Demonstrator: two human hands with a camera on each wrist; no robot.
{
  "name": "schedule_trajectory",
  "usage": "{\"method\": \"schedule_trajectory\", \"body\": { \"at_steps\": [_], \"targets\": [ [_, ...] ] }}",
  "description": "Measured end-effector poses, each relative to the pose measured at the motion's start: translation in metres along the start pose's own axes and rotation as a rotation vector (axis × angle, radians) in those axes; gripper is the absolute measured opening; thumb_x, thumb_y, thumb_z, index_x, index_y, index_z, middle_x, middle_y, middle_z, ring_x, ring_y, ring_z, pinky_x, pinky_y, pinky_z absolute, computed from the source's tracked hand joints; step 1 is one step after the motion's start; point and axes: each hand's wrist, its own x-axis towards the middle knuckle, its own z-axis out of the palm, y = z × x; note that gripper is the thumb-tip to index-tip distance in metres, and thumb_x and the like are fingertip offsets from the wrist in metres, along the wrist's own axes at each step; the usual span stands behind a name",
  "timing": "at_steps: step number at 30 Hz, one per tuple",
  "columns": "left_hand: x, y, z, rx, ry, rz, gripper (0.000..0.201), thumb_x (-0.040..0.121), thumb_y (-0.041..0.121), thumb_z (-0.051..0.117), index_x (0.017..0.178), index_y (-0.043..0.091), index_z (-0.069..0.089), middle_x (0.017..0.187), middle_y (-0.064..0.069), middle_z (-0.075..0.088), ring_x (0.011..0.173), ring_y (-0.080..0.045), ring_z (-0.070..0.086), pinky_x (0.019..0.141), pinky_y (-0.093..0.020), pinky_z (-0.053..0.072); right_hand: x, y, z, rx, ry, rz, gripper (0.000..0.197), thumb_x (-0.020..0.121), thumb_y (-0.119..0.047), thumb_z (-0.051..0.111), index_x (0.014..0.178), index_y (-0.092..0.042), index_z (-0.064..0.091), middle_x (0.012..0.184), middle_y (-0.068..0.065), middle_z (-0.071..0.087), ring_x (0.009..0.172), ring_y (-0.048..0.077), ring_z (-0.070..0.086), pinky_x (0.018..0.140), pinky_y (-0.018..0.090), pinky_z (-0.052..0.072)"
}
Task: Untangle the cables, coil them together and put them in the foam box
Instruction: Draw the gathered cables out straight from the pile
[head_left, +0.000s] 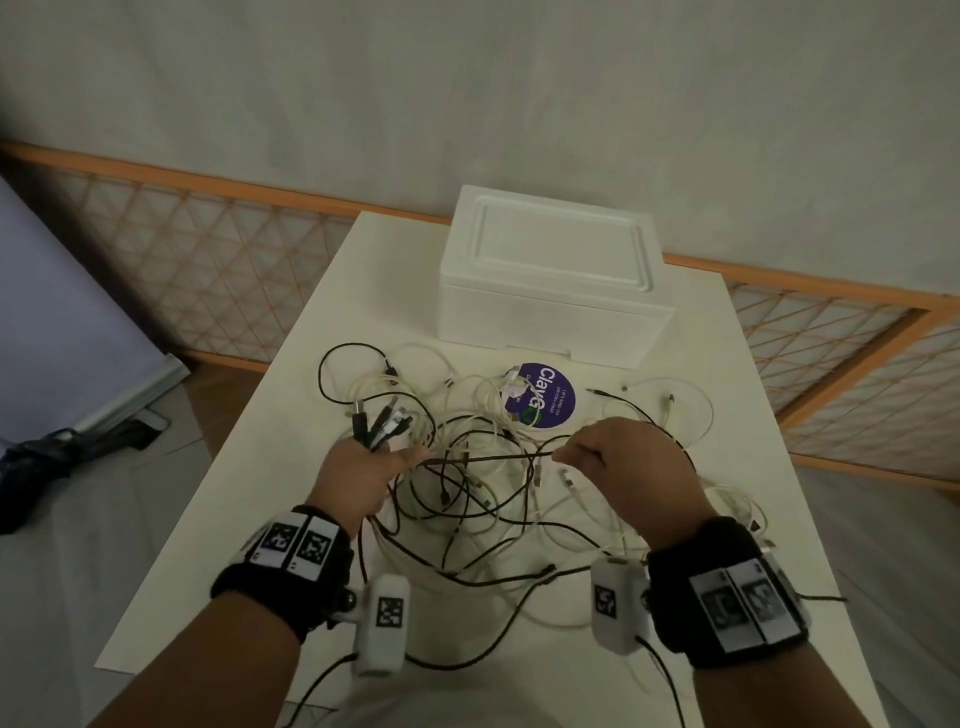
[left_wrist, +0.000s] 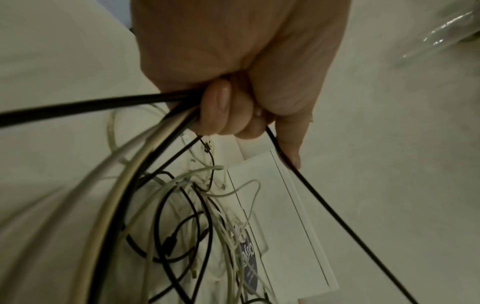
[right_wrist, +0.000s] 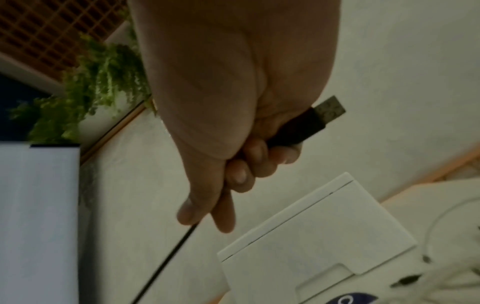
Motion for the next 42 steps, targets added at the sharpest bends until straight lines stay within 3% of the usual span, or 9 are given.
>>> {"method": "schedule_trajectory", "body": {
  "at_steps": [3, 6, 10, 15, 19, 22, 28, 37, 42],
  "targets": [
    [0.001, -0.003, 0.002, -0.020, 0.009, -0.008, 0.046, 0.076, 0.024, 0.080, 0.059, 0.018, 0.039, 0.049, 0.002, 0.034, 0.036, -0.009, 0.025, 0.041, -0.020, 0.021, 0.000, -0.003, 0.007, -0.114, 0.006, 0.011, 0.038, 0.094, -0.051, 0.045, 0.082, -0.021, 0.066, 0.081, -0.005, 0.062, 0.074, 0.011, 0.052, 0.061, 0.026, 0.030],
    [-0.005, 0.001, 0.003, -0.078, -0.044, -0.007, 0.026, 0.088, 0.030, 0.068, 0.076, 0.008, 0.061, 0.067, -0.006, 0.065, 0.036, -0.009, 0.027, 0.043, -0.021, 0.022, -0.001, 0.012, 0.007, -0.124, -0.019, 0.139, 0.038, 0.093, -0.050, 0.046, 0.073, -0.022, 0.060, 0.075, -0.006, 0.059, 0.075, 0.015, 0.055, 0.061, 0.028, 0.036],
    [-0.014, 0.014, 0.009, -0.237, -0.092, -0.006, 0.020, 0.095, 0.028, 0.057, 0.102, 0.011, 0.062, 0.095, -0.007, 0.075, 0.037, -0.009, 0.025, 0.041, -0.022, 0.026, -0.003, 0.020, 0.007, -0.313, -0.048, 0.238, 0.030, 0.081, -0.034, 0.054, 0.106, -0.024, 0.067, 0.116, -0.002, 0.058, 0.110, 0.022, 0.052, 0.090, 0.037, 0.041],
    [-0.027, 0.041, 0.033, -0.479, -0.238, 0.011, 0.030, 0.099, 0.027, 0.049, 0.071, 0.017, 0.047, 0.062, -0.004, 0.046, 0.040, -0.009, 0.026, 0.042, -0.022, 0.028, -0.001, -0.046, 0.009, 0.197, 0.040, -0.154, 0.067, 0.084, -0.036, 0.063, 0.142, -0.014, 0.038, 0.143, 0.003, 0.043, 0.132, 0.020, 0.036, 0.108, 0.025, 0.022],
    [-0.041, 0.054, 0.051, -0.516, -0.342, 0.009, 0.048, 0.097, 0.039, 0.048, 0.055, 0.017, 0.040, 0.049, 0.000, 0.030, 0.041, -0.012, 0.031, 0.045, -0.023, 0.034, 0.004, -0.089, 0.030, 0.513, -0.106, -0.221, 0.096, 0.075, -0.034, 0.073, 0.150, -0.020, 0.014, 0.117, -0.006, 0.059, 0.101, 0.009, 0.059, 0.090, 0.034, 0.050],
    [-0.045, 0.057, 0.049, -0.675, -0.385, 0.011, 0.050, 0.100, 0.038, 0.040, 0.055, 0.017, 0.039, 0.051, 0.000, 0.032, 0.043, -0.013, 0.036, 0.048, -0.022, 0.042, 0.005, -0.089, 0.041, 0.623, -0.103, -0.143, 0.092, 0.069, -0.036, 0.068, 0.146, -0.022, 0.020, 0.109, -0.002, 0.062, 0.094, 0.017, 0.064, 0.082, 0.042, 0.053],
    [-0.033, 0.050, 0.029, -0.879, -0.279, 0.025, 0.045, 0.100, 0.042, 0.039, 0.061, 0.019, 0.034, 0.045, 0.006, 0.026, 0.037, -0.008, 0.029, 0.043, -0.021, 0.038, -0.007, -0.077, 0.050, 0.080, -0.118, -0.256, 0.023, 0.097, -0.032, 0.041, 0.110, -0.014, 0.047, 0.091, 0.010, 0.065, 0.083, 0.031, 0.061, 0.064, 0.036, 0.044],
    [0.010, 0.008, -0.047, -1.022, 0.146, -0.068, 0.045, 0.102, 0.038, 0.037, 0.061, 0.021, 0.031, 0.042, 0.009, 0.025, 0.033, -0.006, 0.023, 0.037, -0.016, 0.022, -0.023, 0.005, 0.011, -0.209, 0.240, -0.217, 0.055, 0.084, -0.069, 0.029, 0.070, -0.024, 0.057, 0.060, -0.005, 0.060, 0.055, 0.019, 0.059, 0.047, 0.027, 0.038],
    [0.008, -0.005, -0.043, -1.009, 0.187, -0.103, 0.044, 0.103, 0.038, 0.035, 0.063, 0.021, 0.030, 0.041, 0.008, 0.026, 0.033, -0.006, 0.024, 0.038, -0.015, 0.025, -0.037, 0.017, 0.023, -0.148, 0.061, -0.055, 0.072, 0.072, -0.079, 0.008, 0.078, -0.023, 0.051, 0.067, -0.006, 0.057, 0.069, 0.015, 0.058, 0.060, 0.033, 0.046]
  ]
}}
